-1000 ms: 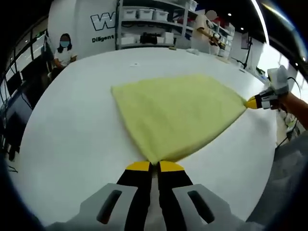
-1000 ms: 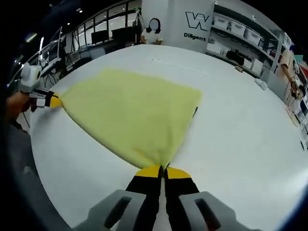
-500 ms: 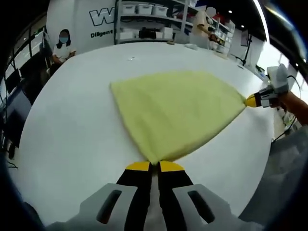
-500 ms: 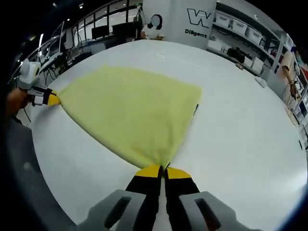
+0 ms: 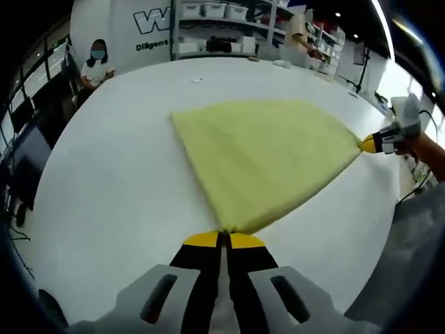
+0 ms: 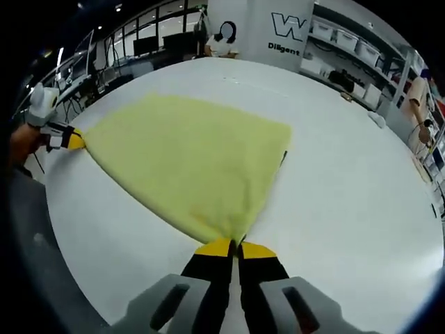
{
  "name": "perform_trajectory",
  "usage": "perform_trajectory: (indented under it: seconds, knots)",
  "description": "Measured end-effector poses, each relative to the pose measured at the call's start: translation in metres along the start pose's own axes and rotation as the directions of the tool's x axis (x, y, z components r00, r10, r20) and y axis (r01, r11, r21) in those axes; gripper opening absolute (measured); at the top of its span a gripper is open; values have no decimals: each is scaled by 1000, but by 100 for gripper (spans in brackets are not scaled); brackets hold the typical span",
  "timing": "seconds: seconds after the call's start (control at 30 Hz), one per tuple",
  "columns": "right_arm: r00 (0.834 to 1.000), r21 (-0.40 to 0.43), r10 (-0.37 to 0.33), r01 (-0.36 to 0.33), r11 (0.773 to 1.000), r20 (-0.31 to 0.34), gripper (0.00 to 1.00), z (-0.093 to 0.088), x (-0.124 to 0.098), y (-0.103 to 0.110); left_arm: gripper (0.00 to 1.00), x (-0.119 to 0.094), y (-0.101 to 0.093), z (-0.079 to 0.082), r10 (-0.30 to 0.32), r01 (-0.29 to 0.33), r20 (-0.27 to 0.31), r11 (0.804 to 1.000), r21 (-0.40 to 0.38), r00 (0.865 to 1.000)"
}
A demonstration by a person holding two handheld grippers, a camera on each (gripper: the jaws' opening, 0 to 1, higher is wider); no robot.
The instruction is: Fold the garment on the visible template until the final outline fits inside the template.
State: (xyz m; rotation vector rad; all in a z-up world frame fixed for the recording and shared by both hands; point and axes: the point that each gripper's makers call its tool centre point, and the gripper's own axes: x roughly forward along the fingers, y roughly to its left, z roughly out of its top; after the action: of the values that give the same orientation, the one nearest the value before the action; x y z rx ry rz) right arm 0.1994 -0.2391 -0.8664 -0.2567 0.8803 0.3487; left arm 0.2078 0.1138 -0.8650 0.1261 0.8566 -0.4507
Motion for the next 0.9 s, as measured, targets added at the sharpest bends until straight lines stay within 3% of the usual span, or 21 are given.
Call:
perform_trajectory:
  seconds: [0.27,0.63,0.9]
  knots:
    - [1000,-4,-4,4,1000,-2,1,0,-1,-1,0,-3,3,4,10,-10,9,1000,-17,1000]
    - [993,62,-118,117,991,18,8,-6,-29,-27,7,-32,11,17,54,-49,71,996,-75,996]
    - [981,32,-106,102,994,161,13,32,-61,2,15,-56,-18,38,12,-1,190,998,-61,982]
